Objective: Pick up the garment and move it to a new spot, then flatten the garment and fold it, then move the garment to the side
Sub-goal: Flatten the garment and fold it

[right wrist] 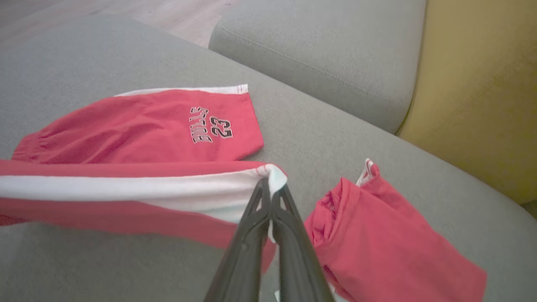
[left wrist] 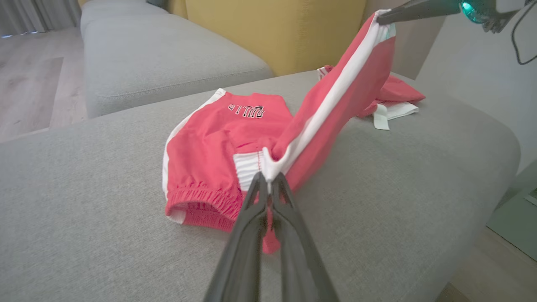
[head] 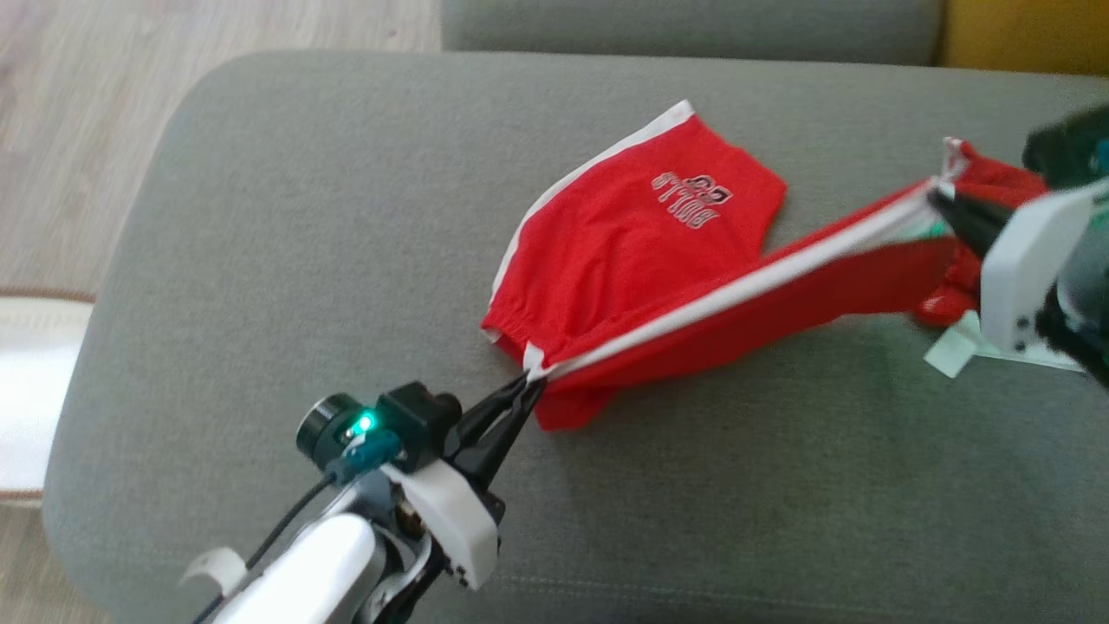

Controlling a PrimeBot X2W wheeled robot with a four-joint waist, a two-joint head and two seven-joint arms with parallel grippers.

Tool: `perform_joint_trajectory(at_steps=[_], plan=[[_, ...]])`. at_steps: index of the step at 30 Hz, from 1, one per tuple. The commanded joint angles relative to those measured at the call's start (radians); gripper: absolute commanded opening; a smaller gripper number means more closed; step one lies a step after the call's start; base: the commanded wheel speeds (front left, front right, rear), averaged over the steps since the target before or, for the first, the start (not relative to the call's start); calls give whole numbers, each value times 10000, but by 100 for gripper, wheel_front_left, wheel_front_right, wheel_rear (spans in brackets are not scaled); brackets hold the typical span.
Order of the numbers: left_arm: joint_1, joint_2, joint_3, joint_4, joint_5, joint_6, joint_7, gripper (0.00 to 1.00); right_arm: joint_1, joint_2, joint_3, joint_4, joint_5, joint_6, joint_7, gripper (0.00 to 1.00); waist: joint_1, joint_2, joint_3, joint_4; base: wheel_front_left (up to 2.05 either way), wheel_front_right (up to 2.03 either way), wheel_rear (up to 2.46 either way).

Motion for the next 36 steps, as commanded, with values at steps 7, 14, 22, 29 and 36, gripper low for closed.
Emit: perform_joint_trajectory(at_steps=[7,14,22,29,36], plan=[[-1088,-157,620,296,-151,-48,-307,0,-1836,288,490,833,-527,-7,-734,0,0,0,607,539,0,0,0],[-1702,-488,703,903,-239,-155,-527,0,-3298,620,1169,2121,-752,-7,-1467,0,0,0,1140,972,0,0,0],[-2541,-1061,615,1958,-307,-416,-780,0,-4535,772,2044,3540,-953,-7,-1911,0,0,0,1721,1463,0,0,0],[-3629,-1682,445,2981,-259,-691,-1038,0,-5684,875,2555,4772,-1230,-7,-2296,0,0,0,2395,1784,0,0,0],[-4426,-2078,281,3807,-260,-882,-1266,0,-6562,978,3242,5588,-1439,-7,-2656,0,0,0,2935,2017,0,0,0]])
